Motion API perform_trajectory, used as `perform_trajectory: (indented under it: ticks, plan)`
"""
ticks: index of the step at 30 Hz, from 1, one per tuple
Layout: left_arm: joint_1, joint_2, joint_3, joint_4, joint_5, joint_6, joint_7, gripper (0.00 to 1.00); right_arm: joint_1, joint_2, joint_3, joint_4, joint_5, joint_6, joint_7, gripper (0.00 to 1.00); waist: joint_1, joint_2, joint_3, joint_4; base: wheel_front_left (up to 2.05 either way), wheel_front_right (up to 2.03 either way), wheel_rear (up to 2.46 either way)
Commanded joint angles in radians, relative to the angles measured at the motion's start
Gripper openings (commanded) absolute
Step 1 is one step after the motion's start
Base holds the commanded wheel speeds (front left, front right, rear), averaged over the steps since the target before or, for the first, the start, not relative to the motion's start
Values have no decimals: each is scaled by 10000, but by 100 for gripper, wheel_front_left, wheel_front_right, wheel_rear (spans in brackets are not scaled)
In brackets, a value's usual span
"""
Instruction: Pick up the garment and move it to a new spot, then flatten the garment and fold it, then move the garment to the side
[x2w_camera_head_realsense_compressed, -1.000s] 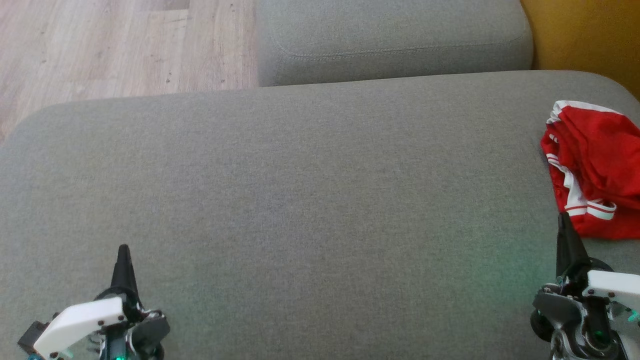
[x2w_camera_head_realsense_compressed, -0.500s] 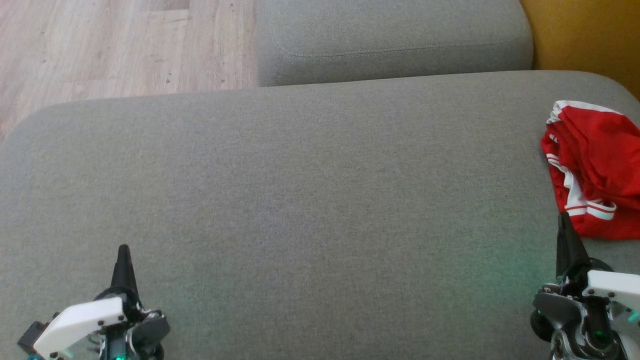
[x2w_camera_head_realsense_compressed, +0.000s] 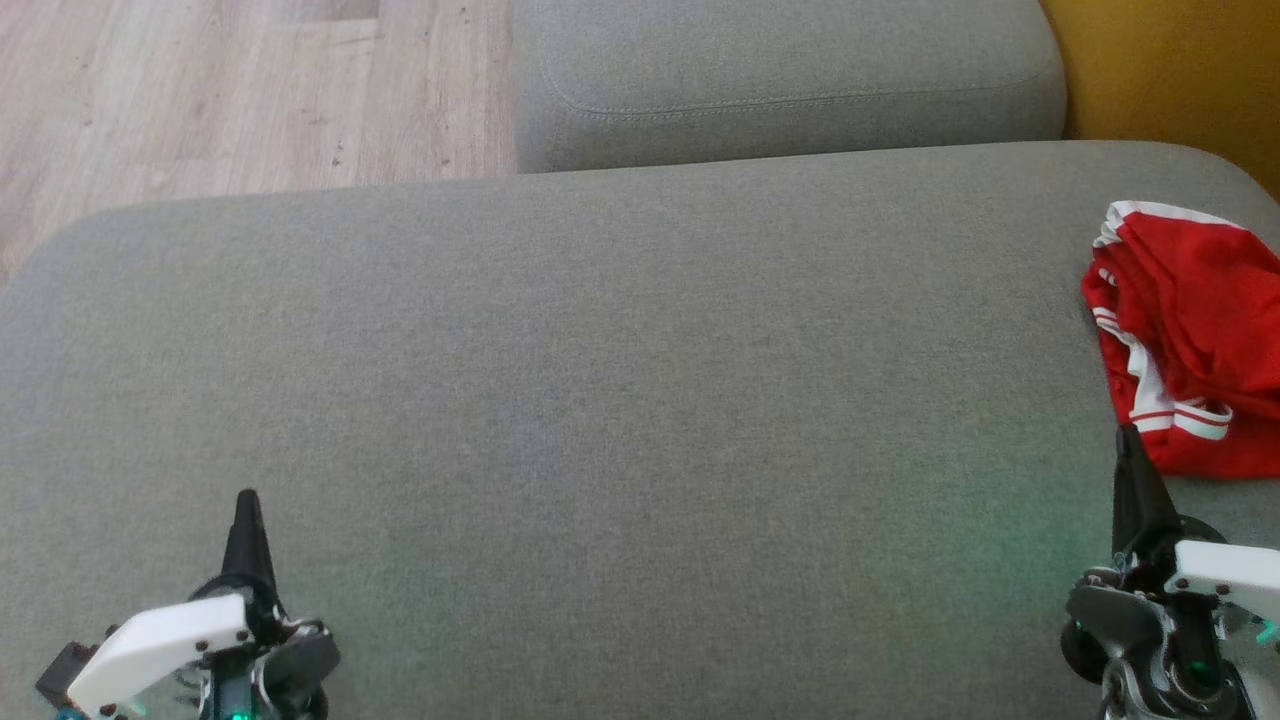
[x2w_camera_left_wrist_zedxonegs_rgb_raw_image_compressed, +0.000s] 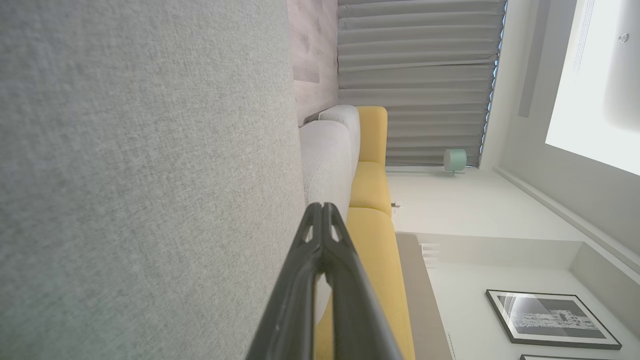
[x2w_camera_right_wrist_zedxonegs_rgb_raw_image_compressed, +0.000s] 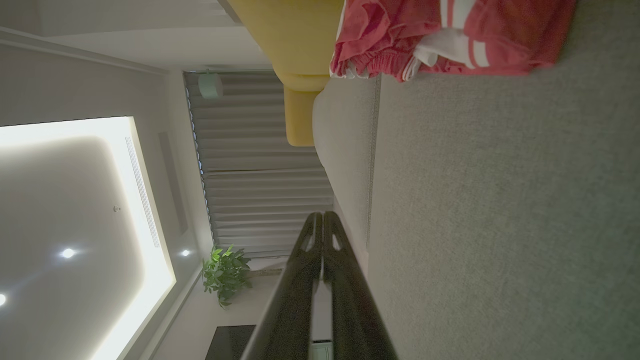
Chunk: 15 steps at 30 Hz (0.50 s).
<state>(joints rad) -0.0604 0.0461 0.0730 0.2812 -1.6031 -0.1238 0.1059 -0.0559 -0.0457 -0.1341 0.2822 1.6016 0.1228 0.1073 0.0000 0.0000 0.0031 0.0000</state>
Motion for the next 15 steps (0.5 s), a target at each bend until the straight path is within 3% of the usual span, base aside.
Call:
perform_trajectory:
  ticks: [1, 15]
  plan:
    - [-477, 41, 409, -360, -55, -69, 73, 0, -520, -45, 203, -374, 70, 79, 59, 0, 0, 0, 0, 0, 0, 0, 0]
    - [-477, 41, 408, -360, -55, -69, 73, 0, -520, -45, 204, -374, 71, 79, 59, 0, 0, 0, 0, 0, 0, 0, 0]
